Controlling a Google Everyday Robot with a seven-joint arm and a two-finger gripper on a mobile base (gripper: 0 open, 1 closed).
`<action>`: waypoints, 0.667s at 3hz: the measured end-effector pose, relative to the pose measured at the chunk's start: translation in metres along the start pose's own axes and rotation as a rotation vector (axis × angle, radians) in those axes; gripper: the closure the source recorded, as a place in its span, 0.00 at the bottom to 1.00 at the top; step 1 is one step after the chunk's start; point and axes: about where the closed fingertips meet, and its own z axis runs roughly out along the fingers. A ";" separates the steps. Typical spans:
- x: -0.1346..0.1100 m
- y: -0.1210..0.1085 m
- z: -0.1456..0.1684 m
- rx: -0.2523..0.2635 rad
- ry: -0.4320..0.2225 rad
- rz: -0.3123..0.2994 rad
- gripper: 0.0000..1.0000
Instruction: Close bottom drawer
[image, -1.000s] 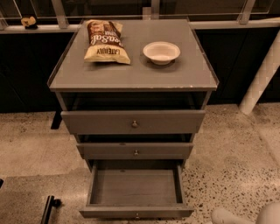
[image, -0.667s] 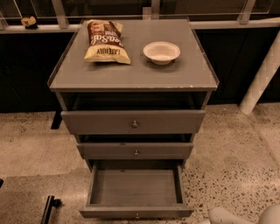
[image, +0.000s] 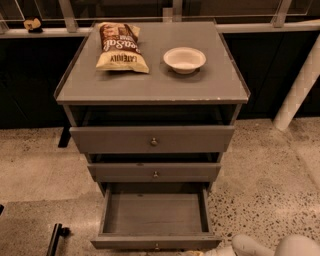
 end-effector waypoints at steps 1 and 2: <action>-0.006 -0.021 0.012 0.000 -0.035 0.008 0.00; -0.019 -0.032 0.019 0.050 -0.078 -0.004 0.00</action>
Offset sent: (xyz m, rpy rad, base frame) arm 0.0524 0.0325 -0.0065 0.0511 -0.0802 -0.1591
